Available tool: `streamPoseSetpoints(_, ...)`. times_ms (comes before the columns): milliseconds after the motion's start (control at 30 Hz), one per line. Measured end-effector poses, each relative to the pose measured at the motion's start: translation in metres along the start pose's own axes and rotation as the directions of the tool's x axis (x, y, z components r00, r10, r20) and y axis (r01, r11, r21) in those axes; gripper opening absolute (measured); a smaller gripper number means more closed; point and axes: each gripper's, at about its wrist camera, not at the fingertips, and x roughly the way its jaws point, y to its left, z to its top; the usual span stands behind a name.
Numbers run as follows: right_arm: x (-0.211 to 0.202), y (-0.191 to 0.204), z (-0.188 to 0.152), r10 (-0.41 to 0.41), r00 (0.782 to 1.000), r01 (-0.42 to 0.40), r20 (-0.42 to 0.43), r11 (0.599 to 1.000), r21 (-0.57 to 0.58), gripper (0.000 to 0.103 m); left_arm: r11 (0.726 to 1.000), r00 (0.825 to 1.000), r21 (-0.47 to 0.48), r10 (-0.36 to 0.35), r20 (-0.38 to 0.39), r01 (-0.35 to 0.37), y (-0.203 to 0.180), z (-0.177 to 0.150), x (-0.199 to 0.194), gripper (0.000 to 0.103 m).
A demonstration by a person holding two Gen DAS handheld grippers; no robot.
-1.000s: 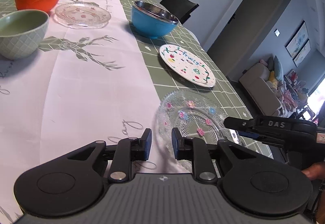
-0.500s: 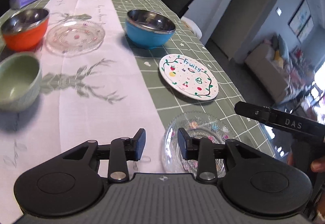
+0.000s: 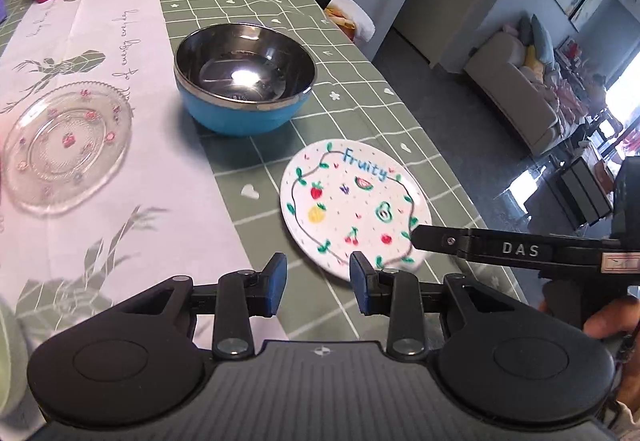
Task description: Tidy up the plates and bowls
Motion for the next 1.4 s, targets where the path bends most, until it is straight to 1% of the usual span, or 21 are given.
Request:
streamPoseSetpoints(100,0.007,-0.003,0.009,-0.016,1.0,0.016,-0.003,1.0,0.013,0.064,1.0,1.0,-0.022,-0.004,-0.002,0.004,0.007,0.011,0.016,0.039)
streamPoseSetpoints(167,0.011,-0.006,0.013,-0.009,1.0,0.009,-0.003,1.0,0.028,0.057,0.999,1.0,-0.045,-0.018,0.009,0.018,0.013,0.016,0.025,0.039)
streamPoseSetpoints(200,0.013,-0.008,0.015,-0.007,1.0,0.008,-0.005,0.999,0.039,0.051,0.999,1.0,-0.048,-0.022,0.015,0.023,0.015,0.019,0.03,0.038)
streamPoseSetpoints(267,0.017,-0.011,0.019,0.001,1.0,0.0,-0.012,0.999,0.048,0.05,0.998,1.0,-0.056,-0.007,0.03,0.008,0.019,0.023,0.038,0.037)
streamPoseSetpoints(367,0.019,-0.015,0.02,0.028,0.999,-0.027,-0.02,0.997,0.073,0.046,0.997,0.999,-0.072,0.003,0.039,0.0,0.024,0.028,0.048,0.03)
streamPoseSetpoints(433,0.019,-0.017,0.02,0.05,0.999,-0.047,-0.023,0.995,0.092,0.044,0.996,0.999,-0.093,-0.008,0.035,0.012,0.027,0.029,0.053,0.03)
streamPoseSetpoints(567,0.021,-0.017,0.02,0.05,0.998,-0.047,-0.029,0.994,0.094,0.043,0.994,1.0,-0.105,-0.015,0.014,0.017,0.027,0.029,0.061,0.028)
streamPoseSetpoints(600,0.021,-0.018,0.02,0.054,0.998,-0.05,-0.032,0.994,0.1,0.039,0.995,1.0,-0.103,-0.01,0.01,0.011,0.026,0.028,0.062,0.027)
streamPoseSetpoints(633,0.022,-0.019,0.02,0.054,0.998,-0.05,-0.035,0.993,0.106,0.037,0.995,1.0,-0.104,-0.006,0.007,0.007,0.026,0.027,0.063,0.027)
streamPoseSetpoints(867,0.024,-0.028,0.02,0.068,0.997,-0.063,-0.032,0.988,0.139,0.028,0.993,1.0,-0.122,-0.006,0.012,0.007,0.025,0.029,0.065,0.027)
streamPoseSetpoints(1133,0.024,-0.032,0.018,0.056,0.998,-0.051,-0.027,0.988,0.144,0.01,0.994,0.999,-0.111,0.029,0.028,-0.025,0.021,0.026,0.065,0.025)
streamPoseSetpoints(1267,0.023,-0.031,0.015,0.074,0.997,-0.069,-0.037,0.989,0.133,0.009,0.992,0.998,-0.107,0.064,0.029,-0.06,0.019,0.022,0.06,0.021)
streamPoseSetpoints(1400,0.022,-0.025,0.013,0.076,0.996,-0.072,-0.038,0.991,0.109,0.009,0.989,0.996,-0.131,0.076,0.052,-0.069,0.02,0.007,0.048,0.021)
